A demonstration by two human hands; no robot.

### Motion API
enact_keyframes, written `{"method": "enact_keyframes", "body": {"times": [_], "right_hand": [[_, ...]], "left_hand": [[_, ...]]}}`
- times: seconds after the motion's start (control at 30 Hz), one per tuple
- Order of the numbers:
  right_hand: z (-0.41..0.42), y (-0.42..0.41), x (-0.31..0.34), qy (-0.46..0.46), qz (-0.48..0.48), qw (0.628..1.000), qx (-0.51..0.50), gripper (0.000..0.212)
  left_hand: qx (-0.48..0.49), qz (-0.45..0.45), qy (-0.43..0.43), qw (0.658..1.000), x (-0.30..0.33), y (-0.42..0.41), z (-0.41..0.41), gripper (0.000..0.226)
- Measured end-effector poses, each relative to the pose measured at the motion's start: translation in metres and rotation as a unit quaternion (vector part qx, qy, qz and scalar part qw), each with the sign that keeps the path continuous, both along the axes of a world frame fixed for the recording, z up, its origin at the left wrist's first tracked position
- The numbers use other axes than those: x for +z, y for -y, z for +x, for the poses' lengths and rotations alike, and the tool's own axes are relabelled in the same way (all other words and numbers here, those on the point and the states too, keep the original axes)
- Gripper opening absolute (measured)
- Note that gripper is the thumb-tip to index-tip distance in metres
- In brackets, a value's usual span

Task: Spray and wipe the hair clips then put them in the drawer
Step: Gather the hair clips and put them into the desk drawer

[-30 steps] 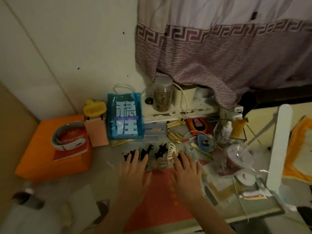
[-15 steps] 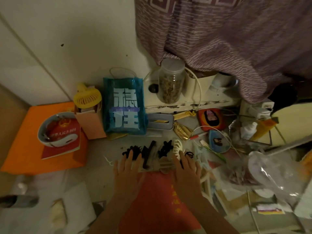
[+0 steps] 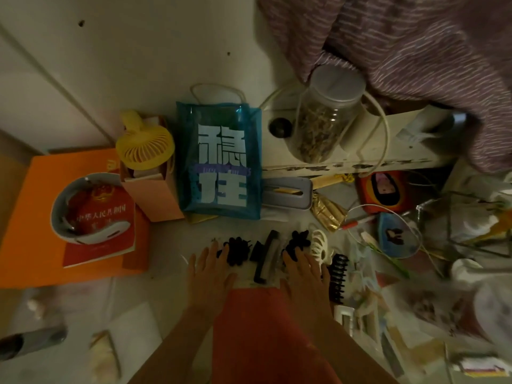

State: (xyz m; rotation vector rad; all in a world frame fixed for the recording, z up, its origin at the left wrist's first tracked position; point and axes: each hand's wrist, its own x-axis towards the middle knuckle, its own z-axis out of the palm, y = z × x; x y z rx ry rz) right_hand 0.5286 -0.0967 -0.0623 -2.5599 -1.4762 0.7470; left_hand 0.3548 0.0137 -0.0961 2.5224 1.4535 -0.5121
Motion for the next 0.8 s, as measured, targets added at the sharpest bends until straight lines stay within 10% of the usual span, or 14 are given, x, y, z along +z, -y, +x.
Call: {"method": "enact_keyframes", "body": {"times": [0.47,0.8], "right_hand": [[0.002,-0.037,-0.015,0.01,-0.062,0.997,0.045,0.059],[0.002,-0.036,-0.006,-0.022,-0.038,0.999,0.002,0.057]], "left_hand": [[0.142,-0.047,0.256,0.955,-0.023,-0.039,0.0,0.011],[0.19,-0.045,0.342,0.919,0.001,-0.027,-0.004,0.022]]}}
